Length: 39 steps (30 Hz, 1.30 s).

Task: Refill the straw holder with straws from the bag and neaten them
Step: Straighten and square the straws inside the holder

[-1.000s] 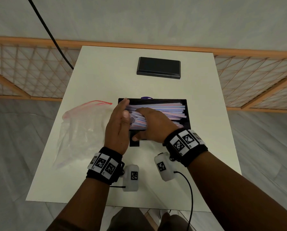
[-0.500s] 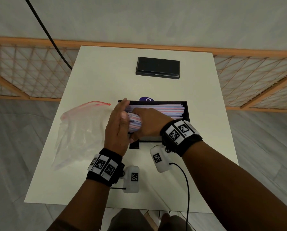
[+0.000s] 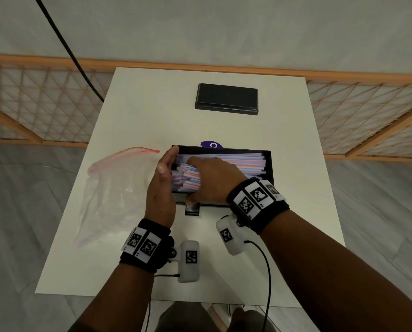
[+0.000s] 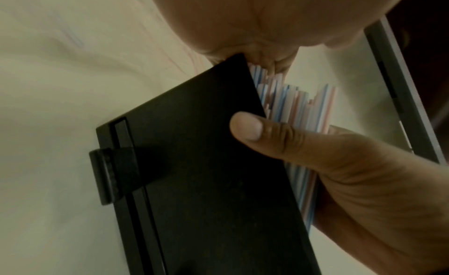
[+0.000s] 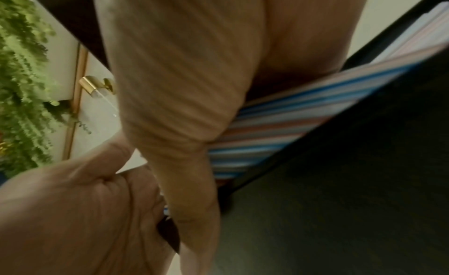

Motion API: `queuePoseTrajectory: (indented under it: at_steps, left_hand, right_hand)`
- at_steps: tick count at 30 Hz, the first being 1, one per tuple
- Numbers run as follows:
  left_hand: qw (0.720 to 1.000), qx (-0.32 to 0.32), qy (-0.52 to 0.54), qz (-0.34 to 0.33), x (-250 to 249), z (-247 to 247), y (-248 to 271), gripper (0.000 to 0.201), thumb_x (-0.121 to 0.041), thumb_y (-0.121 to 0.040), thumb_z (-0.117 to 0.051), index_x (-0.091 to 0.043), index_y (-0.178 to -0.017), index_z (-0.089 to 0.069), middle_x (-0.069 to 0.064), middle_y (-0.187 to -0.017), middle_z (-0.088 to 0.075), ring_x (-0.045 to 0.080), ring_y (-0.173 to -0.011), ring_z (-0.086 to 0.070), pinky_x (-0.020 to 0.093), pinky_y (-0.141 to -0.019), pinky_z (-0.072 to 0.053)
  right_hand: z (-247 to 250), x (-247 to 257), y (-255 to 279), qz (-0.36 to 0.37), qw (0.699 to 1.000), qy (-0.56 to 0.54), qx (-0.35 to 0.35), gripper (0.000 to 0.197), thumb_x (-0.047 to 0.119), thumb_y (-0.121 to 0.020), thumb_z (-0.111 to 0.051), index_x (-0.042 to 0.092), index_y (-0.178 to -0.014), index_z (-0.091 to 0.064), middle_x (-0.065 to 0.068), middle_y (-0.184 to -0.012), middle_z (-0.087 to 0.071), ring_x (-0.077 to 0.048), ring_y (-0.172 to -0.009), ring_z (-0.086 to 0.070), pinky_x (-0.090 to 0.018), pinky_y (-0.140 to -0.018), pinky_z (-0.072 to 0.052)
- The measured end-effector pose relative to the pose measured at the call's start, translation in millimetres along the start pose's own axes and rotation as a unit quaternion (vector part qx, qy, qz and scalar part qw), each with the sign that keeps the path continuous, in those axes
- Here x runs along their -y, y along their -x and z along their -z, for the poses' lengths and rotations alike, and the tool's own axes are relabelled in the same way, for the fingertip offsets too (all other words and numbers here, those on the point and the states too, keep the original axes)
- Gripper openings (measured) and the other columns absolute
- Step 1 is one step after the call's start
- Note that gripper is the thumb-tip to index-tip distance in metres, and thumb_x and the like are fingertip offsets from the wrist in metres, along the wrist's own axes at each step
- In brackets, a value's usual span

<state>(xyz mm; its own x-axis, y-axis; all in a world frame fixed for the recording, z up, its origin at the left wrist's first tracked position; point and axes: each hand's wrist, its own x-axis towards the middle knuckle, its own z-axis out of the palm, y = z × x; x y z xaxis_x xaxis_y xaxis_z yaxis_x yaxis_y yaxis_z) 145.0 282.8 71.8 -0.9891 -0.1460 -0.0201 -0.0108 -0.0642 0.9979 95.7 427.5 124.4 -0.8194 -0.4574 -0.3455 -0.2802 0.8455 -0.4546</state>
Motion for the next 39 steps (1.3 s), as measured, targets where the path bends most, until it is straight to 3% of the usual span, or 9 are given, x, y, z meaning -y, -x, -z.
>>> queuePoseTrajectory:
  at_steps: [4, 7, 12, 17, 21, 25, 31, 35, 39]
  left_hand:
    - [1.000, 0.008, 0.011, -0.012, -2.9, -0.3, 1.9, 0.099, -0.085, -0.081, -0.033, -0.015, -0.149, -0.044, -0.003, -0.145, -0.056, 0.006, -0.131, -0.057, 0.020, -0.104, -0.049]
    - [1.000, 0.019, 0.010, -0.003, -2.3, 0.1, 4.6, 0.100, -0.085, -0.080, -0.034, -0.014, -0.150, -0.043, 0.005, -0.145, -0.057, 0.011, -0.128, -0.061, 0.021, -0.099, -0.053]
    - [0.998, 0.031, -0.047, 0.002, 4.1, 2.0, 6.8, 0.089, -0.084, -0.084, -0.028, -0.027, -0.151, -0.041, -0.005, -0.148, -0.054, 0.010, -0.135, -0.054, 0.033, -0.112, -0.047]
    - [0.999, 0.020, -0.029, -0.017, 3.5, 1.3, 8.0, 0.089, -0.081, -0.087, -0.031, -0.021, -0.152, -0.039, 0.000, -0.149, -0.054, 0.013, -0.135, -0.055, 0.032, -0.109, -0.048]
    - [0.999, 0.009, -0.026, -0.027, 4.7, -1.3, 9.2, 0.089, -0.079, -0.088, -0.033, -0.017, -0.152, -0.039, 0.001, -0.150, -0.052, 0.010, -0.135, -0.055, 0.019, -0.104, -0.048]
    - [0.996, 0.008, -0.081, -0.038, 5.0, 0.8, 9.8, 0.076, -0.071, -0.094, -0.026, -0.022, -0.152, -0.039, -0.001, -0.151, -0.050, 0.019, -0.138, -0.052, 0.037, -0.111, -0.048]
    - [0.984, 0.010, -0.161, -0.078, 7.4, -3.2, 10.7, 0.055, -0.042, -0.104, -0.024, -0.019, -0.150, -0.043, -0.003, -0.157, -0.043, 0.012, -0.148, -0.038, 0.046, -0.121, -0.035]
    - [0.974, 0.018, -0.204, -0.102, 3.1, -5.4, 10.5, 0.054, -0.041, -0.104, -0.027, -0.017, -0.149, -0.045, -0.003, -0.158, -0.042, 0.011, -0.150, -0.034, 0.045, -0.122, -0.033]
    - [0.965, 0.019, -0.235, -0.117, 1.4, -7.8, 9.2, 0.057, -0.046, -0.103, -0.028, -0.016, -0.149, -0.045, -0.002, -0.158, -0.042, 0.013, -0.150, -0.034, 0.046, -0.121, -0.033]
  right_hand:
    - [-1.1, 4.5, 1.5, 0.015, 0.996, 0.073, -0.042, 0.076, 0.053, -0.066, -0.084, 0.024, -0.128, -0.050, 0.000, -0.120, -0.066, -0.024, -0.107, -0.065, -0.037, -0.083, -0.047]
    - [-3.4, 6.2, 0.1, 0.020, 0.989, 0.128, -0.066, 0.078, 0.055, -0.068, -0.080, 0.022, -0.131, -0.047, -0.001, -0.118, -0.062, -0.025, -0.105, -0.064, -0.038, -0.079, -0.042]
    - [-13.1, 4.5, -5.4, 0.027, 0.999, -0.004, -0.031, 0.085, 0.038, -0.064, -0.086, 0.020, -0.137, -0.045, -0.004, -0.123, -0.058, -0.026, -0.108, -0.061, -0.045, -0.090, -0.054]
    - [-16.0, 3.4, -4.9, 0.040, 0.997, -0.001, -0.064, 0.091, 0.040, -0.063, -0.088, 0.022, -0.140, -0.044, -0.004, -0.128, -0.056, -0.027, -0.112, -0.059, -0.048, -0.091, -0.054]
    - [-12.9, 2.5, 5.8, 0.044, 0.991, 0.005, -0.124, 0.100, 0.047, -0.055, -0.091, 0.021, -0.141, -0.047, -0.004, -0.132, -0.054, -0.027, -0.118, -0.054, -0.047, -0.096, -0.049]
    - [-6.3, -7.6, 27.2, 0.010, 0.984, 0.027, -0.175, 0.096, 0.054, -0.051, -0.091, 0.023, -0.133, -0.050, -0.003, -0.126, -0.053, -0.025, -0.113, -0.051, -0.045, -0.092, -0.047]
    - [-14.7, -8.1, 34.2, -0.016, 0.996, 0.009, -0.083, 0.092, 0.054, -0.062, -0.088, 0.022, -0.138, -0.047, -0.002, -0.133, -0.054, -0.025, -0.121, -0.053, -0.045, -0.099, -0.044]
    - [-24.9, -7.3, 23.3, -0.014, 0.997, -0.041, -0.062, 0.093, 0.049, -0.062, -0.089, 0.020, -0.140, -0.049, -0.004, -0.136, -0.057, -0.027, -0.123, -0.054, -0.049, -0.101, -0.047]
    - [-25.9, -11.1, 12.1, -0.004, 0.995, -0.088, -0.044, 0.081, 0.045, -0.058, -0.090, 0.023, -0.129, -0.059, 0.000, -0.123, -0.068, -0.023, -0.110, -0.063, -0.045, -0.093, -0.053]
